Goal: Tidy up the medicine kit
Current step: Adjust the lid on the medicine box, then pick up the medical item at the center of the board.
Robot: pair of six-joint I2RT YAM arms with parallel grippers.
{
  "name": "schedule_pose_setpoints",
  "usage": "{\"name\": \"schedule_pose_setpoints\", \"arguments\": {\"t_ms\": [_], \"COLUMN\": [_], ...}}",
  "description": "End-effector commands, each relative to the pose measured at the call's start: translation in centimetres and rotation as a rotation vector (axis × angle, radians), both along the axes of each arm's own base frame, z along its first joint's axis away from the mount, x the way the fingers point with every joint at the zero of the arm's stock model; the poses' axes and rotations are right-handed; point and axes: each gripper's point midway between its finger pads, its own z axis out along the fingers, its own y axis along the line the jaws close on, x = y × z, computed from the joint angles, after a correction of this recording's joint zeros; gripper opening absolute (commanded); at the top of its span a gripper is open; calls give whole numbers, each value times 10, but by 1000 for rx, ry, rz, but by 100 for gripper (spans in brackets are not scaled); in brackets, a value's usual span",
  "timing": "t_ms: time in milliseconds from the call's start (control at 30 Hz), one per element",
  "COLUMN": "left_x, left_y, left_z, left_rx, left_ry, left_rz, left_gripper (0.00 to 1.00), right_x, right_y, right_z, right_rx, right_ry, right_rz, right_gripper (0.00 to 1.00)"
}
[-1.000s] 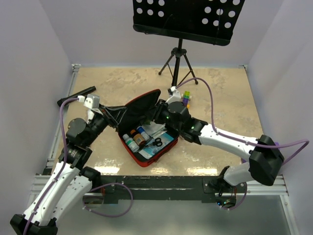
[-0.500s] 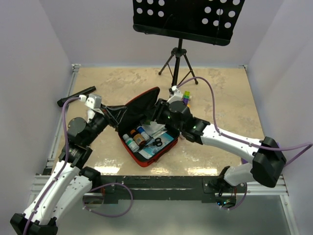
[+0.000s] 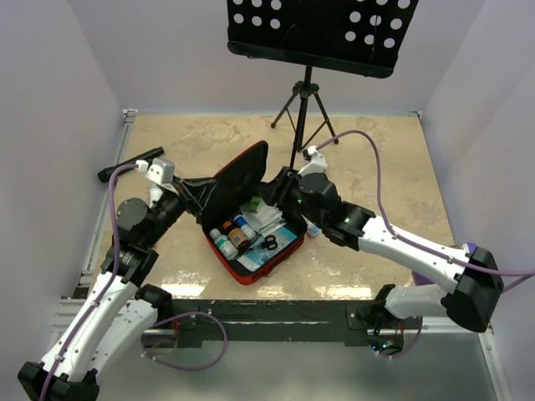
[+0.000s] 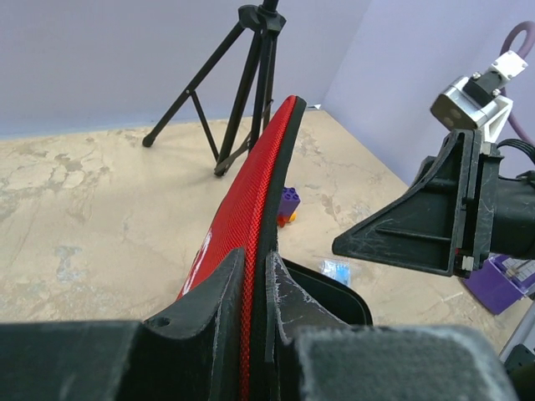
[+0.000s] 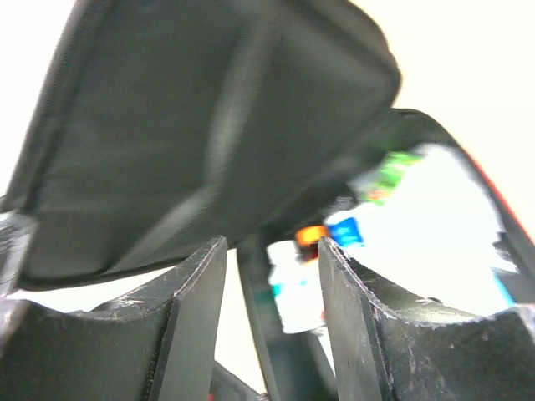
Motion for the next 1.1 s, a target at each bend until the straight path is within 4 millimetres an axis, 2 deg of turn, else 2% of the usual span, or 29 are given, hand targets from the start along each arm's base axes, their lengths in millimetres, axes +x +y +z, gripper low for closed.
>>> {"name": "schedule_pose_setpoints", "arguments": {"t_ms": [0,100,233,367,533,767,900,1067], "left_x": [5,5,5,5,5,4,4,3], "left_y": [3,4,7,11,11,11,12,12], "left_z": [-19,-17,-15,-25,-25,-25,-26,-28], "left_rx": [48,49,48,62,51,49,49,50], "left_ry": [63,57,51,83,88,86,84,89], "left_rz": [18,21,36,59,60,57,62,62], "left_gripper": [0,0,0,0,0,0,0,0], "right_x": [9,6,2,-4,1,27,39,45], "right_y": [-61,-102,-146,-170,-178,-175,-173,-169], "right_z": [-13,-36,-71,-97,-127,-158,-174,-188], "right_rx": [-141,-199,-205,-168,-138,-213,-264,-288], "right_ry": [44,86,159,220,281,302,317,338], "right_rz": [-250,-376,-477,-534,-539,-513,-493,-466], "right_gripper": [52,53,53,54,57,60,56,49]}}
